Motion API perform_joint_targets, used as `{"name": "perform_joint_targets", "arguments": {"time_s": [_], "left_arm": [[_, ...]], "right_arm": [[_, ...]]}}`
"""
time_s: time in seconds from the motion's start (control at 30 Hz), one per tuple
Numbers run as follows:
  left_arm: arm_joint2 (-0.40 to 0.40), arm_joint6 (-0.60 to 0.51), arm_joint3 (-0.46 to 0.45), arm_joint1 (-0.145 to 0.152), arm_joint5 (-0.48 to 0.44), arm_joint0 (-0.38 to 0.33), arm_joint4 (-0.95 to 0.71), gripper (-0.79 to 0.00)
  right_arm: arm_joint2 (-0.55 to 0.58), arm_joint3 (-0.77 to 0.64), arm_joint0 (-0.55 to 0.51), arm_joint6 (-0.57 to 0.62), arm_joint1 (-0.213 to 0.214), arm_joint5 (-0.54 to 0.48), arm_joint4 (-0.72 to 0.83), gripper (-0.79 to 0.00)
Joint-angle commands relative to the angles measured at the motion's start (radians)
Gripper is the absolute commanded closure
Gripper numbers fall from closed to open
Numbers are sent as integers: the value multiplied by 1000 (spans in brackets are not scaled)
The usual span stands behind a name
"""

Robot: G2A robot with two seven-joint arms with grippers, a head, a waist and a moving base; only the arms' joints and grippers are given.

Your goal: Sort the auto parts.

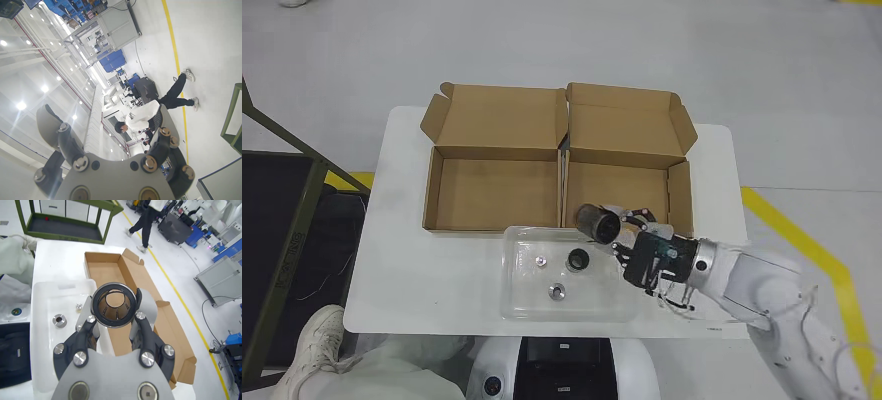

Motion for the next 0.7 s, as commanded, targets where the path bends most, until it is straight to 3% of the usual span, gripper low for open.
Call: {"name": "perform_joint_targets", "arguments": {"time_s": [0.0,0.3,0.5,0.67], "left_arm": [[0,0,0,0,0,0,0,-785],[0,0,0,0,0,0,0,-785],[0,0,0,0,0,0,0,-785],[0,0,0,0,0,0,0,-785]], "right_arm": [[11,3,-5,-71,0,6,-8,0],[26,36,35,-281,-5,15,3,0],[41,54,23,-449,-12,108,-8,0],[48,70,12,-533,-14,129,-30,0]]}}
